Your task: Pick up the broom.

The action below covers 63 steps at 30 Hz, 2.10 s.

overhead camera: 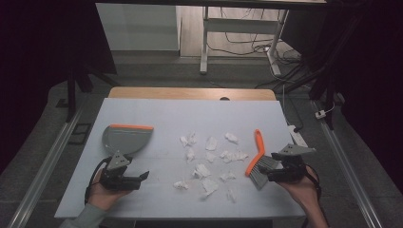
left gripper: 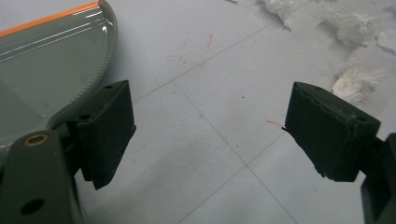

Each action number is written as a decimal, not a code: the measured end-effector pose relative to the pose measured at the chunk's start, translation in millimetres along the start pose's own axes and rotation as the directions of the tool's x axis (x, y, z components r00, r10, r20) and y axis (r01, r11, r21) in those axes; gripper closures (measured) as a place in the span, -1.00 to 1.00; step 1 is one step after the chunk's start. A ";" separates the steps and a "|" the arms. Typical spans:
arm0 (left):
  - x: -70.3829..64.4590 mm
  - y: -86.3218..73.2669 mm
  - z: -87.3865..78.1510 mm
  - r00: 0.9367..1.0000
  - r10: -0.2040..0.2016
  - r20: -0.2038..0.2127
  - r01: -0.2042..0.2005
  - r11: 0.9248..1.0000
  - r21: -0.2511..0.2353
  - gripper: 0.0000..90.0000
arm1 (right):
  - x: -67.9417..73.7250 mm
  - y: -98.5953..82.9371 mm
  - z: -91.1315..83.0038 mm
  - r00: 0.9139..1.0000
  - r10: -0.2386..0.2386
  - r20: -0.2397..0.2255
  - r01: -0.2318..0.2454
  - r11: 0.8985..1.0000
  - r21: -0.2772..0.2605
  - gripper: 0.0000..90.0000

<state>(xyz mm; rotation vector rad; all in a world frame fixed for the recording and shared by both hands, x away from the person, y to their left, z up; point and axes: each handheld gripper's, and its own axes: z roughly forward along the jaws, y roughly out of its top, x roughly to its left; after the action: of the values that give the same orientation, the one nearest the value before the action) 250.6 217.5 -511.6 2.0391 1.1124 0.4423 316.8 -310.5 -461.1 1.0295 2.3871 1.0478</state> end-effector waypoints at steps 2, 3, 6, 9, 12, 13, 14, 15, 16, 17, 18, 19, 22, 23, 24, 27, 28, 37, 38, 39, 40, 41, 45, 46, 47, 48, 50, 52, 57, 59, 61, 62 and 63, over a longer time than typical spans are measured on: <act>0.5 -0.7 0.8 1.000 -0.005 -0.001 0.005 1.000 0.006 -0.62 | 1.3 4.5 0.2 1.000 0.000 0.001 0.000 1.000 0.006 -0.50; 0.5 -0.7 0.8 1.000 -0.005 -0.001 0.005 1.000 0.006 -0.62 | 1.3 4.5 0.2 1.000 0.000 0.001 0.000 1.000 0.006 -0.50; 0.0 -0.7 1.9 1.000 -0.004 -0.004 0.004 1.000 0.009 -0.62 | 1.2 15.7 0.8 1.000 -0.004 0.018 0.003 1.000 0.017 -0.49; 0.2 -1.1 2.5 1.000 0.000 -0.006 0.000 1.000 0.012 -0.62 | -2.6 25.9 4.0 0.999 0.015 0.042 -0.017 0.999 0.037 -0.48; 0.3 -2.0 2.9 1.000 -0.004 -0.007 0.004 1.000 0.013 -0.62 | -6.4 32.8 7.8 0.999 0.028 0.041 -0.031 0.997 0.075 -0.47; 0.4 -2.2 2.9 1.000 -0.004 -0.007 0.004 1.000 0.014 -0.62 | -7.0 35.8 9.6 0.998 0.026 0.054 -0.031 0.996 0.086 -0.46; 0.4 -2.5 3.1 1.000 -0.004 -0.007 0.004 1.000 0.016 -0.62 | -10.8 41.2 13.2 0.997 0.049 0.053 -0.054 0.994 0.096 -0.45; 0.6 -2.7 3.4 1.000 -0.004 -0.005 0.004 1.000 0.018 -0.62 | -12.8 43.3 15.3 0.997 0.057 0.048 -0.061 0.994 0.092 -0.46; 0.9 -2.8 3.8 1.000 -0.003 -0.004 0.003 1.000 0.020 -0.62 | -12.8 43.3 15.3 0.997 0.057 0.048 -0.061 0.994 0.092 -0.46; 0.9 -2.8 3.8 1.000 -0.002 -0.004 0.003 1.000 0.021 -0.62 | -16.2 48.0 19.0 0.996 0.062 0.066 -0.069 0.992 0.106 -0.46; 0.9 -2.8 3.8 1.000 -0.002 -0.004 0.003 1.000 0.021 -0.62 | -16.2 48.0 19.0 0.996 0.062 0.066 -0.069 0.992 0.106 -0.46; 0.7 -2.8 3.6 1.000 -0.004 -0.004 0.004 1.000 0.020 -0.62 | -18.1 50.2 21.0 0.995 0.070 0.074 -0.078 0.990 0.114 -0.46; 0.6 -3.0 2.1 1.000 -0.011 -0.005 0.011 1.000 0.016 -0.62 | -26.4 58.5 30.6 0.986 0.117 0.118 -0.135 0.978 0.159 -0.42; 0.7 -3.1 2.3 1.000 -0.015 -0.003 0.015 1.000 0.017 -0.62 | -26.4 58.5 30.6 0.986 0.117 0.118 -0.135 0.978 0.159 -0.42; 0.7 -3.2 2.8 1.000 -0.015 -0.001 0.015 1.000 0.019 -0.62 | -32.2 64.0 39.1 0.979 0.147 0.143 -0.173 0.967 0.189 -0.39; 0.2 -3.7 3.4 1.000 -0.006 0.006 0.006 1.000 0.020 -0.62 | -37.9 70.9 53.8 0.968 0.155 0.198 -0.208 0.937 0.282 -0.35; 0.0 -4.0 3.2 1.000 -0.005 0.010 0.004 1.000 0.020 -0.62 | -37.9 70.9 53.8 0.968 0.155 0.198 -0.208 0.937 0.282 -0.35; -7.1 -4.8 0.2 0.999 0.027 0.027 -0.028 1.000 0.011 -0.62 | -54.2 78.6 84.3 0.947 0.200 0.251 -0.293 0.859 0.420 -0.29; -7.4 -4.2 0.8 0.999 0.030 0.026 -0.030 0.999 0.012 -0.62 | -55.7 77.5 87.3 0.945 0.200 0.257 -0.298 0.849 0.435 -0.28; -7.3 -3.8 1.4 0.999 0.033 0.027 -0.033 0.999 0.014 -0.62 | -57.4 76.1 90.2 0.945 0.206 0.253 -0.303 0.842 0.447 -0.28; -7.3 -3.6 2.1 0.999 0.031 0.027 -0.031 0.999 0.015 -0.62 | -57.4 76.1 90.2 0.945 0.206 0.253 -0.303 0.842 0.447 -0.28; -7.1 -3.5 2.5 0.999 0.030 0.027 -0.031 0.999 0.017 -0.62 | -61.0 73.3 94.9 0.942 0.225 0.249 -0.321 0.824 0.468 -0.26; -7.8 -3.4 2.9 0.999 0.034 0.025 -0.035 0.999 0.019 -0.62 | -67.3 68.3 99.9 0.929 0.259 0.263 -0.360 0.797 0.486 -0.20; -8.3 -3.4 3.3 0.999 0.035 0.025 -0.036 0.999 0.020 -0.62 | -67.3 68.3 99.9 0.929 0.259 0.263 -0.360 0.797 0.486 -0.20; -8.8 -3.4 3.5 0.999 0.037 0.024 -0.038 0.999 0.022 -0.62 | -67.6 68.1 101.4 0.928 0.259 0.268 -0.363 0.788 0.497 -0.16; -9.2 -3.5 3.7 0.999 0.039 0.023 -0.039 0.999 0.023 -0.62 | -67.7 67.4 102.9 0.929 0.251 0.272 -0.360 0.785 0.504 -0.12; -9.9 -3.7 4.0 0.999 0.040 0.021 -0.041 0.999 0.025 -0.62 | -66.6 64.6 107.7 0.921 0.254 0.294 -0.378 0.765 0.522 -0.04; -10.4 -3.7 3.9 0.999 0.042 0.022 -0.042 0.999 0.024 -0.62 | -66.0 63.6 109.4 0.919 0.265 0.293 -0.386 0.757 0.527 -0.02; -10.6 -4.1 3.3 0.999 0.045 0.020 -0.045 0.999 0.025 -0.62 | -56.5 64.6 111.3 0.895 0.265 0.359 -0.427 0.743 0.516 0.37; -10.4 -4.3 2.7 0.999 0.044 0.018 -0.045 0.999 0.023 -0.61 | -53.5 65.0 111.8 0.886 0.272 0.377 -0.443 0.737 0.510 0.42; -10.0 -4.5 2.8 0.999 0.042 0.017 -0.042 0.999 0.021 -0.61 | -53.1 64.8 112.2 0.884 0.272 0.380 -0.445 0.739 0.505 0.43; -10.0 -4.5 3.2 0.999 0.042 0.017 -0.043 0.999 0.024 -0.61 | -53.8 64.2 111.5 0.882 0.286 0.376 -0.452 0.739 0.500 0.50; -10.3 -4.5 3.5 0.999 0.044 0.017 -0.045 0.999 0.026 -0.61 | -53.8 64.2 111.5 0.882 0.286 0.376 -0.452 0.739 0.500 0.50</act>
<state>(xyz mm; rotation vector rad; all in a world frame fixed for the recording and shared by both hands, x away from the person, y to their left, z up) 244.4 208.9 -516.8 2.0903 1.0699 0.4340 445.9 -264.5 -487.6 1.7960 2.3480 0.2101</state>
